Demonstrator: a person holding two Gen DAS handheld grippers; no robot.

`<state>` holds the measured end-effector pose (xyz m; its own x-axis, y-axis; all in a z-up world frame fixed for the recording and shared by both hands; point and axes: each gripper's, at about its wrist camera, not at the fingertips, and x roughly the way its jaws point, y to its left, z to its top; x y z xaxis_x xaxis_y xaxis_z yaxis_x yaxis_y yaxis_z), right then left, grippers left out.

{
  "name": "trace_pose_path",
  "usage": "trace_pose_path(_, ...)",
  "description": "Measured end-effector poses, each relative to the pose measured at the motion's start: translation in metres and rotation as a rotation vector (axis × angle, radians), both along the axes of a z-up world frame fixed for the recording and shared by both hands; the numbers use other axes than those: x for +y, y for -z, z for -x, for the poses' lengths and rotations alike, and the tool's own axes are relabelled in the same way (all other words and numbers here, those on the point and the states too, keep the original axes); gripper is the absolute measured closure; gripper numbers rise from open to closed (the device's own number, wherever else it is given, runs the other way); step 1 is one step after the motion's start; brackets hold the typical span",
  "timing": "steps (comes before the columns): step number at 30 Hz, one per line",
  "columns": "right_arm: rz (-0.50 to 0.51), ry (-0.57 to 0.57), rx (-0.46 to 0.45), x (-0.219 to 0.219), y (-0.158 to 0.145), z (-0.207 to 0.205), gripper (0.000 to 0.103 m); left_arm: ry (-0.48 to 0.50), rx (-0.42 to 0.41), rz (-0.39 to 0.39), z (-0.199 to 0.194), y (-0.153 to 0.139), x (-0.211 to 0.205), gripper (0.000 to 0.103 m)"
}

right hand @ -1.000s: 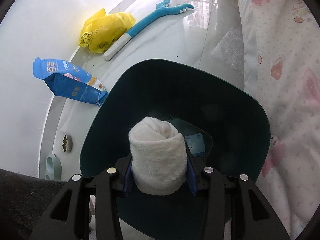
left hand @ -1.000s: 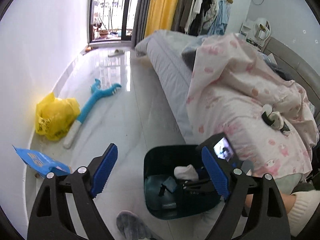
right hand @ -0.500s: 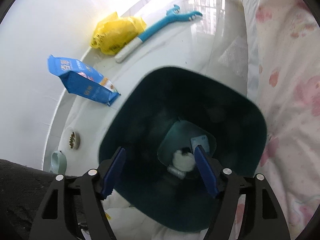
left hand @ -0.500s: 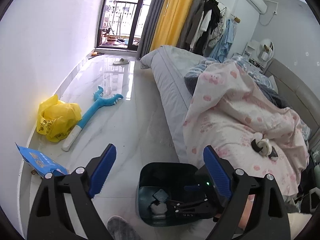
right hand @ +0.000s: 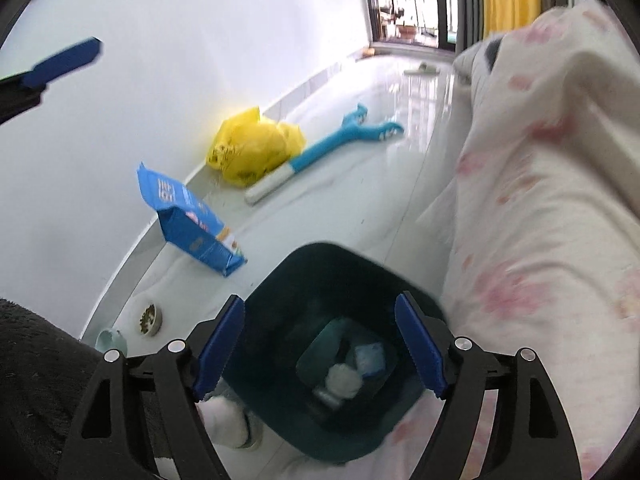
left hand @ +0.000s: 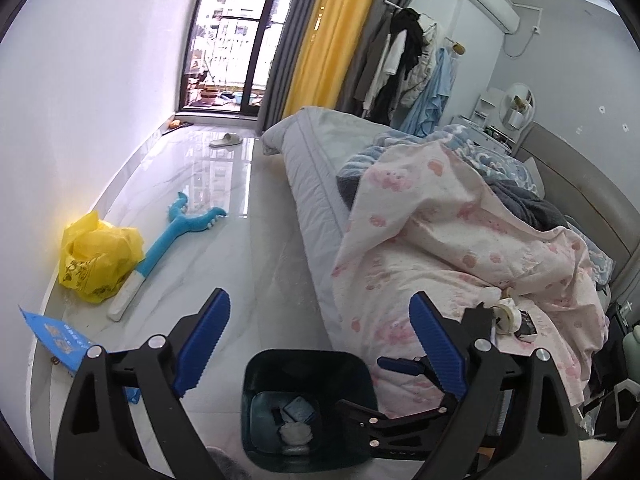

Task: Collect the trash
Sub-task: 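Move both tools from the bin back over the items on the bed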

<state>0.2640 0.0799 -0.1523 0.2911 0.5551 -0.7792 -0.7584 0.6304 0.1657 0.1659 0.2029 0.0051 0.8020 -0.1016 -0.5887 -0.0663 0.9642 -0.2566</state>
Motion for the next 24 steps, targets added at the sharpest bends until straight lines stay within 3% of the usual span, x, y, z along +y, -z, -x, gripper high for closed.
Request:
trace_pose_path(7,-0.055,0.036,-0.064,-0.045,-0.026,-0.008,0.024,0.056,0.003,-0.001,-0.017,0.0,-0.038,0.01)
trace_pose_path(24,-0.102,0.181,-0.14,-0.156,-0.056,-0.034,0.022,0.18,0.017,-0.011,-0.047,0.004,-0.118,0.01)
